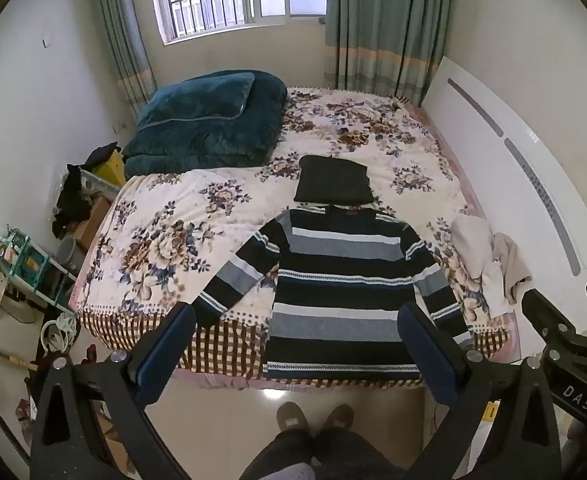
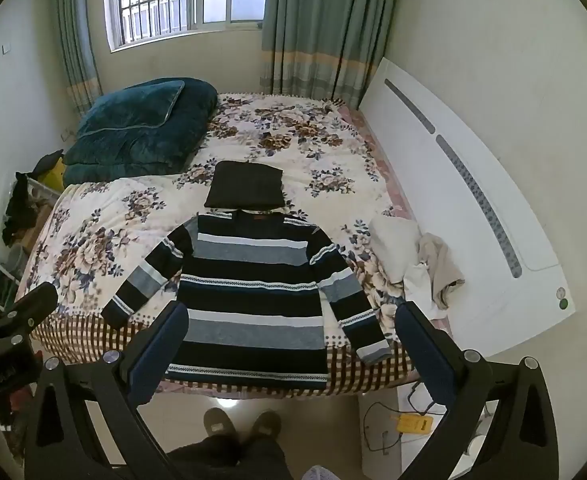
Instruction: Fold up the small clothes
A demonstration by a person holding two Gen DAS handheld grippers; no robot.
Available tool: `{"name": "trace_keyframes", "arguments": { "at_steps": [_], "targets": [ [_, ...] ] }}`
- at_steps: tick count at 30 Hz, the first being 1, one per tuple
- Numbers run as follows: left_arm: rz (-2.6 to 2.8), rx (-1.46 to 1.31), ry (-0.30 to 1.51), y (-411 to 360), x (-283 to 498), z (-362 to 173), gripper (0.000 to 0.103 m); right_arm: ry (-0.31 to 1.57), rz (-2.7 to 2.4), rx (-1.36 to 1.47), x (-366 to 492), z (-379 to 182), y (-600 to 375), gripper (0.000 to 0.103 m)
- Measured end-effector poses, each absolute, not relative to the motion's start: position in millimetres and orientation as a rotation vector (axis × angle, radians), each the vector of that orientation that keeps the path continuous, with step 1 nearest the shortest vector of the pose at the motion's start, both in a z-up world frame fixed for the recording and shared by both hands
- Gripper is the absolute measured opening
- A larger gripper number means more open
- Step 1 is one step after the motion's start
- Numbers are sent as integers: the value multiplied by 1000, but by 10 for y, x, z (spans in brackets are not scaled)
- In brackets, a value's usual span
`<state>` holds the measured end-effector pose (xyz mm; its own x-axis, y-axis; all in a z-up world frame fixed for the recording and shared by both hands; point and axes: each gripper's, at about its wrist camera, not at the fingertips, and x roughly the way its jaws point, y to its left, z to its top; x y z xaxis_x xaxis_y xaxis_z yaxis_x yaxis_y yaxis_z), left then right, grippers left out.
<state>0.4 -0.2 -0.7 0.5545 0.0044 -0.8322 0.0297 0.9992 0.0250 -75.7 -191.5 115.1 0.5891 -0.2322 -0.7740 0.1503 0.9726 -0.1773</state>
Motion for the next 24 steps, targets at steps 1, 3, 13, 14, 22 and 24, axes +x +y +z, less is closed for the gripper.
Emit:
{"name": "trace_keyframes", "arguments": {
  "at_steps": [1, 3, 13, 14, 22, 24],
  "targets": [
    [-17, 36, 990, -4, 11, -17, 103, 919, -223, -96, -755, 1150, -1916, 103],
    [-11, 37, 966, -6, 0, -16, 103, 919, -222, -95, -755, 1151, -1917, 103],
    [-27, 18, 972, 23, 6, 23, 103, 911, -226, -102, -749, 1144, -1917, 103],
    [-28, 17, 971, 31, 7, 28, 103, 909, -226, -103, -746, 1143, -1919, 103],
    [-25, 13, 961, 43, -2, 74, 103, 908, -218, -103, -718, 1195, -1888, 103],
    [-23, 13, 960, 46, 17, 103, 103, 907, -216, -108, -670, 1262, -1887, 103]
  ]
}}
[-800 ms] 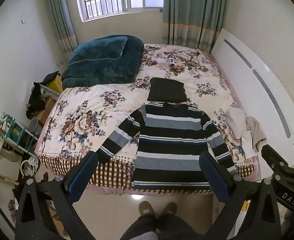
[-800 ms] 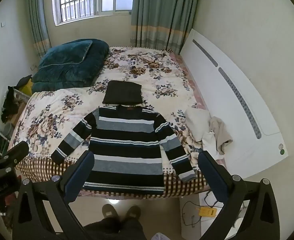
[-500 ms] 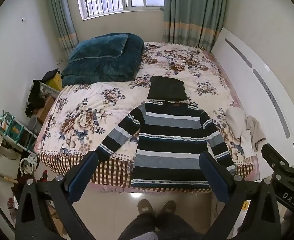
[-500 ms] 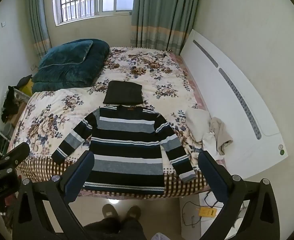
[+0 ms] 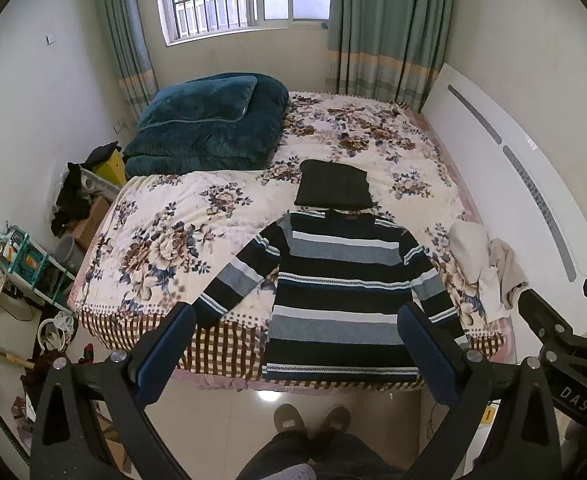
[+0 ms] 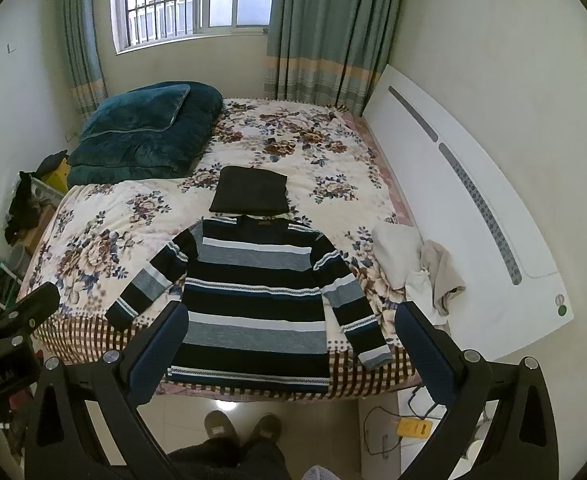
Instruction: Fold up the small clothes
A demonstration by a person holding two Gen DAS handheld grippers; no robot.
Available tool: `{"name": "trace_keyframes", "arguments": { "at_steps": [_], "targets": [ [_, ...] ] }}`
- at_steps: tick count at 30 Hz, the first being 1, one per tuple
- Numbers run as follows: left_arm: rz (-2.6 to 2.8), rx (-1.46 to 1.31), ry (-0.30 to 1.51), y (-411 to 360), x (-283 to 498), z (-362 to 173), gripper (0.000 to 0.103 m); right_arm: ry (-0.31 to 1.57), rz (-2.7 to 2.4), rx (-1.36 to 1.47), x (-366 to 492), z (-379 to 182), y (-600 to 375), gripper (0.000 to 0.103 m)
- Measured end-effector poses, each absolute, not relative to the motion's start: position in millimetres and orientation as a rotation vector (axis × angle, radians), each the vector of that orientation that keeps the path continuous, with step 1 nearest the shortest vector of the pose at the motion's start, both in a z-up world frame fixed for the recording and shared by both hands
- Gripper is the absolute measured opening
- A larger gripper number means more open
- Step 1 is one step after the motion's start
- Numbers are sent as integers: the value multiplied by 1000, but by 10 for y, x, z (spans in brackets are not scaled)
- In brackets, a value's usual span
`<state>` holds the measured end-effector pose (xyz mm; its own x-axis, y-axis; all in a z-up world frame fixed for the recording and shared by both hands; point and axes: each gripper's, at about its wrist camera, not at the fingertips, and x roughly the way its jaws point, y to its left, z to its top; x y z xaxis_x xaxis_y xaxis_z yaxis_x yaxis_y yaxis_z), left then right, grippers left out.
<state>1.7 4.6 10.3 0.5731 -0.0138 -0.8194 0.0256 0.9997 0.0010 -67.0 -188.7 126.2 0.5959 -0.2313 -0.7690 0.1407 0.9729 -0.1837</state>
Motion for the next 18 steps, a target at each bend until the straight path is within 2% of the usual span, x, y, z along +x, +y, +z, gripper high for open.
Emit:
{"name": "trace_keyframes", "arguments": {
  "at_steps": [18],
  "targets": [
    [-19, 4, 946, 85, 10, 118, 103, 895, -211, -106, -713, 1361, -1869, 103]
  ]
}}
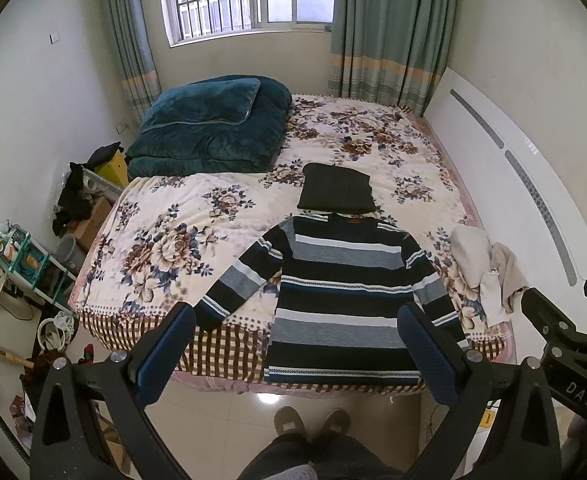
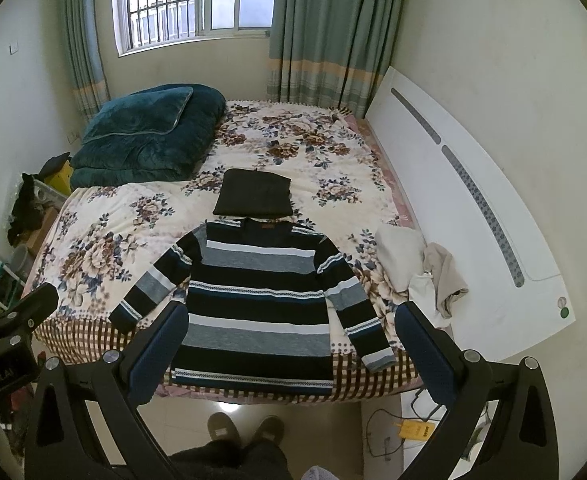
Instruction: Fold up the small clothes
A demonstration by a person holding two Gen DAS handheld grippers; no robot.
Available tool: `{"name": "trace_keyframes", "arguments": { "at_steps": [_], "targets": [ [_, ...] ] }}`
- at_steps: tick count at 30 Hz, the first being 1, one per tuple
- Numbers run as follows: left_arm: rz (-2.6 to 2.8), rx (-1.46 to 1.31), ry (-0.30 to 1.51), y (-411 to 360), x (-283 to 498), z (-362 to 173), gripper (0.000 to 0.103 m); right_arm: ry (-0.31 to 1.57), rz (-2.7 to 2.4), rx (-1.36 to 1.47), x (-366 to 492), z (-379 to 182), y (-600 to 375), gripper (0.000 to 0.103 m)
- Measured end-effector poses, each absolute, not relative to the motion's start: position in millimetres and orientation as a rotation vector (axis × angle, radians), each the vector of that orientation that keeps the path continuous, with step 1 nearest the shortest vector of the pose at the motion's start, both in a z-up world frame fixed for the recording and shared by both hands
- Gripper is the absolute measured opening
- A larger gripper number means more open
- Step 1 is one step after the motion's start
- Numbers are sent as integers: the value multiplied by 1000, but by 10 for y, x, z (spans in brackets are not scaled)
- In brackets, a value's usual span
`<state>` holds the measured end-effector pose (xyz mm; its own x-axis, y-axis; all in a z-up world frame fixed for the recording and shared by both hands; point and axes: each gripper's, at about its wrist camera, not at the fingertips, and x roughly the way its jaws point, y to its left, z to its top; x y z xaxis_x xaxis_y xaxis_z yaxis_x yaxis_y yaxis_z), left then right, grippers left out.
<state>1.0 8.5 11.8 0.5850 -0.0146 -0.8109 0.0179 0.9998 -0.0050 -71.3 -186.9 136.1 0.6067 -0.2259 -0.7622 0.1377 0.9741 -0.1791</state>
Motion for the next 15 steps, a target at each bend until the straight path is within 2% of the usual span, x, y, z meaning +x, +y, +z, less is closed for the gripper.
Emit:
{"name": "trace_keyframes", "arguments": {
  "at_steps": [15],
  "targets": [
    [-21, 0, 948, 72, 14, 109, 103, 890, -206, -102, -684, 1412, -1834, 103]
  ]
}}
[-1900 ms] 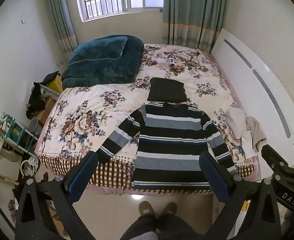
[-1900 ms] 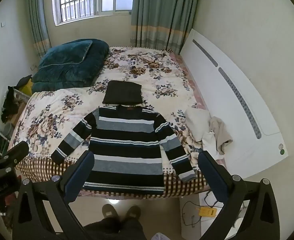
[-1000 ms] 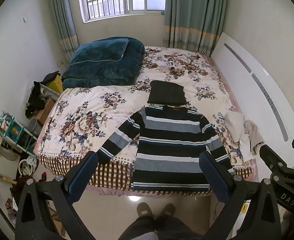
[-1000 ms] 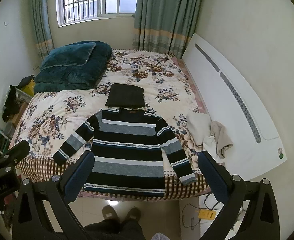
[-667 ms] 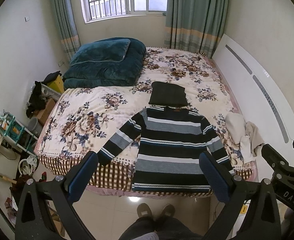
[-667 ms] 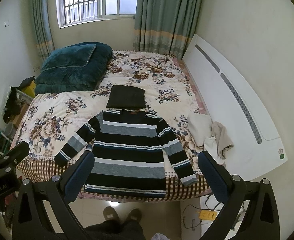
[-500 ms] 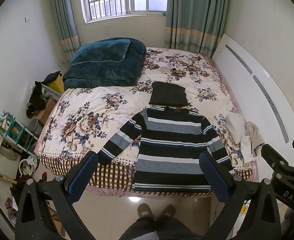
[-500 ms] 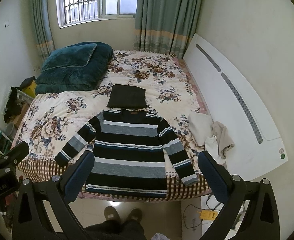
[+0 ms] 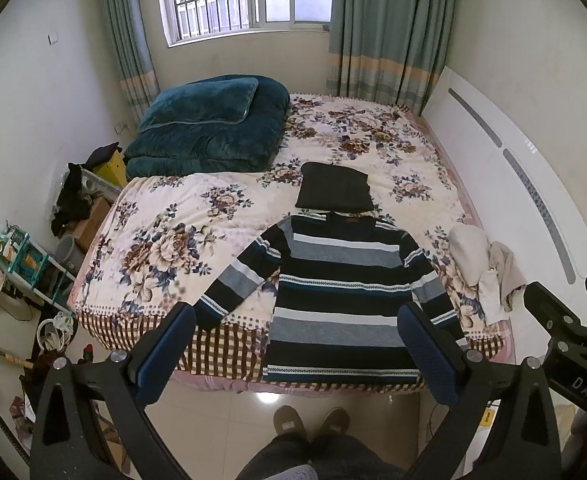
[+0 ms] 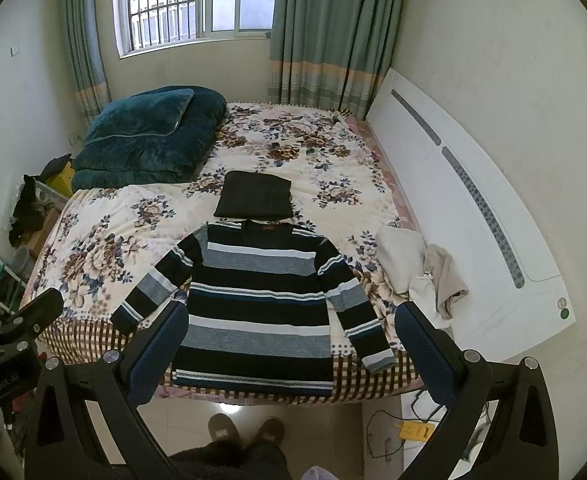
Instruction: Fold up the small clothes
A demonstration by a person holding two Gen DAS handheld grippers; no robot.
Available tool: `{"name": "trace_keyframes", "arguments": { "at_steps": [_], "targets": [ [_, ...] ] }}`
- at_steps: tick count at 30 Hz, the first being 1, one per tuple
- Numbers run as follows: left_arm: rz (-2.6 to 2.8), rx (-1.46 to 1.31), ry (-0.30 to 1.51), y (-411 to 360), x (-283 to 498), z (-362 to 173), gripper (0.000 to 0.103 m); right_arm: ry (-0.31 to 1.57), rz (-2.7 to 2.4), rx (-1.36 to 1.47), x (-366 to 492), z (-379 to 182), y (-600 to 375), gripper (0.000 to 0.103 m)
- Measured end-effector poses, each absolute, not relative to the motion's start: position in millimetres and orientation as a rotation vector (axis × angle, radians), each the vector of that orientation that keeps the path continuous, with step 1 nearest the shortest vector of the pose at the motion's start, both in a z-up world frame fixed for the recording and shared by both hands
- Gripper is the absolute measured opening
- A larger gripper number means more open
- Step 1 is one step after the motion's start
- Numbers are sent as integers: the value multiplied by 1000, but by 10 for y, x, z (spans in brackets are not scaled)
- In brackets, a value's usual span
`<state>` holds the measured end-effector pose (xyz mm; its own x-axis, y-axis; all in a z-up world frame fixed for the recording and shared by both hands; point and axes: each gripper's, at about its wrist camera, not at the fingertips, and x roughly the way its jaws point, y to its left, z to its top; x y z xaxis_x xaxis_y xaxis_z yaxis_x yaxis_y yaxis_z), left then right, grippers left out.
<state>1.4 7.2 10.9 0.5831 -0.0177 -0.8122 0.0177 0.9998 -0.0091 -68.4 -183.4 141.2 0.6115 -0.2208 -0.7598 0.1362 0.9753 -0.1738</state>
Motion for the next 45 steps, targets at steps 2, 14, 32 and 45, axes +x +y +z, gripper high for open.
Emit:
{"name": "trace_keyframes", "arguments": {
  "at_steps": [2, 14, 32, 45],
  "targets": [
    [-15, -2, 946, 50, -3, 103, 103, 887, -205, -103, -674, 1423, -1813, 103],
    [-12, -1, 933, 43, -57, 113, 103, 884, -205, -100, -681, 1422, -1804, 103],
    [-18, -1, 936, -1, 6, 155, 103, 882, -204, -97, -702, 1407, -1839, 103],
    [-34, -10, 916, 128, 541, -196, 103, 924, -291, 3, -424, 1152, -2137, 103]
  ]
}}
